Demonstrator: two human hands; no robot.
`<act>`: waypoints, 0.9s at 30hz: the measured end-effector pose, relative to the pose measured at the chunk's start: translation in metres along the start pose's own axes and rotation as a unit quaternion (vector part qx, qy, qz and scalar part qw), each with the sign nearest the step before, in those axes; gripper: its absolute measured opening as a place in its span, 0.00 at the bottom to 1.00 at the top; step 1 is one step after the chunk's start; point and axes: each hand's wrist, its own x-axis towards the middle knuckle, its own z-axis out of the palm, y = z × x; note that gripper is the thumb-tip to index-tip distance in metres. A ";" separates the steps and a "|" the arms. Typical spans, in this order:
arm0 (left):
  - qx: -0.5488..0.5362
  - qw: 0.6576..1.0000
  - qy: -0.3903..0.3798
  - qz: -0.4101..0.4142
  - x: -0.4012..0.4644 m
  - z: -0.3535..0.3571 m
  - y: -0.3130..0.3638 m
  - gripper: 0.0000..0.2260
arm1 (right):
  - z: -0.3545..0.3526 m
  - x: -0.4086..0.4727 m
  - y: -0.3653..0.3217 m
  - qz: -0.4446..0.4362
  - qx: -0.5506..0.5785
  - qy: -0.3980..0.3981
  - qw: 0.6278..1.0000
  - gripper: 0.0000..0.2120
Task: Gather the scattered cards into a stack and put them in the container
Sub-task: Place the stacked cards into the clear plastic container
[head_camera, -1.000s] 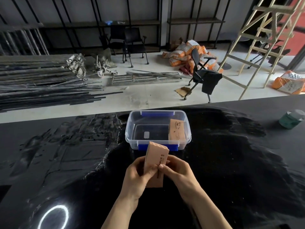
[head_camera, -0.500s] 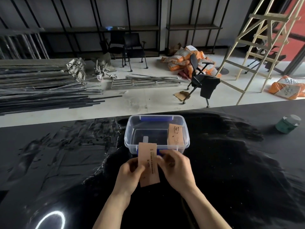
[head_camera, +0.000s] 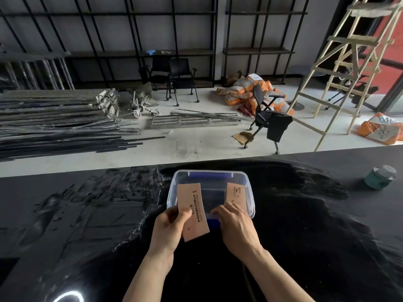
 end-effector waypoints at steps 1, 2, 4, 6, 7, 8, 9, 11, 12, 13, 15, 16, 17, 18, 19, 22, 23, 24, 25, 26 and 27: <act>0.005 1.000 0.001 0.004 -0.001 0.001 0.004 0.05 | -0.002 -0.007 -0.003 -0.003 0.008 0.000 1.000 0.14; 0.013 1.000 0.003 0.008 -0.001 0.003 0.007 0.05 | -0.004 -0.015 -0.005 -0.006 0.012 -0.001 1.000 0.14; 0.032 0.999 0.007 0.011 -0.001 0.009 0.012 0.05 | -0.008 -0.034 -0.010 -0.013 0.015 -0.002 1.000 0.13; 0.049 0.999 0.013 -0.004 0.001 0.017 0.014 0.04 | -0.013 -0.050 -0.015 -0.020 0.014 -0.008 1.000 0.13; 0.061 0.998 0.017 -0.017 0.002 0.022 0.014 0.04 | -0.016 -0.058 -0.017 -0.021 0.015 -0.015 1.000 0.14; 0.073 0.997 0.022 -0.034 0.004 0.026 0.012 0.07 | -0.018 -0.065 -0.018 -0.023 0.016 -0.021 0.999 0.15; 0.087 0.994 0.028 -0.055 0.005 0.030 0.009 0.10 | -0.020 -0.072 -0.019 -0.028 0.017 -0.023 0.999 0.16; 0.134 0.985 0.033 -0.103 0.006 0.038 0.001 0.15 | -0.022 -0.084 -0.022 -0.040 0.023 -0.016 0.999 0.18; 0.157 0.979 0.029 -0.123 0.005 0.040 -0.004 0.16 | -0.022 -0.088 -0.023 -0.046 0.026 -0.013 0.999 0.17; 0.172 0.975 0.021 -0.141 0.004 0.042 -0.009 0.16 | -0.021 -0.090 -0.023 -0.051 0.025 -0.008 0.998 0.16; 0.185 0.968 0.004 -0.167 0.002 0.046 -0.020 0.15 | -0.020 -0.093 -0.024 -0.057 0.018 -0.005 0.998 0.15; 0.192 0.965 -0.002 -0.177 0.002 0.047 -0.024 0.14 | -0.020 -0.093 -0.023 -0.058 0.013 -0.008 0.998 0.16; 0.200 0.963 -0.009 -0.182 0.002 0.050 -0.027 0.13 | -0.020 -0.093 -0.023 -0.058 0.008 -0.008 0.998 0.17; 0.210 0.960 -0.015 -0.185 0.003 0.053 -0.030 0.11 | -0.020 -0.093 -0.023 -0.059 0.006 -0.005 0.998 0.17; 0.220 0.957 -0.021 -0.185 0.003 0.057 -0.030 0.09 | -0.020 -0.093 -0.023 -0.060 0.006 -0.002 0.998 0.17; 0.252 0.950 -0.029 -0.181 0.004 0.065 -0.031 0.09 | -0.015 -0.093 -0.021 -0.064 0.000 0.002 0.998 0.18; 0.260 0.948 -0.030 -0.179 0.005 0.066 -0.031 0.09 | -0.014 -0.093 -0.020 -0.063 0.001 0.001 0.998 0.18; 0.275 0.944 -0.034 -0.177 0.007 0.068 -0.032 0.07 | -0.013 -0.093 -0.018 -0.063 0.003 0.002 0.998 0.18; 0.297 0.938 -0.040 -0.173 0.007 0.069 -0.031 0.06 | -0.012 -0.093 -0.018 -0.062 0.003 0.001 0.998 0.18; 0.329 0.928 -0.048 -0.166 0.008 0.070 -0.031 0.09 | -0.011 -0.093 -0.017 -0.063 -0.001 0.000 0.998 0.18; 0.370 0.914 -0.056 -0.157 0.010 0.071 -0.032 0.15 | -0.010 -0.093 -0.017 -0.066 -0.004 0.001 0.998 0.18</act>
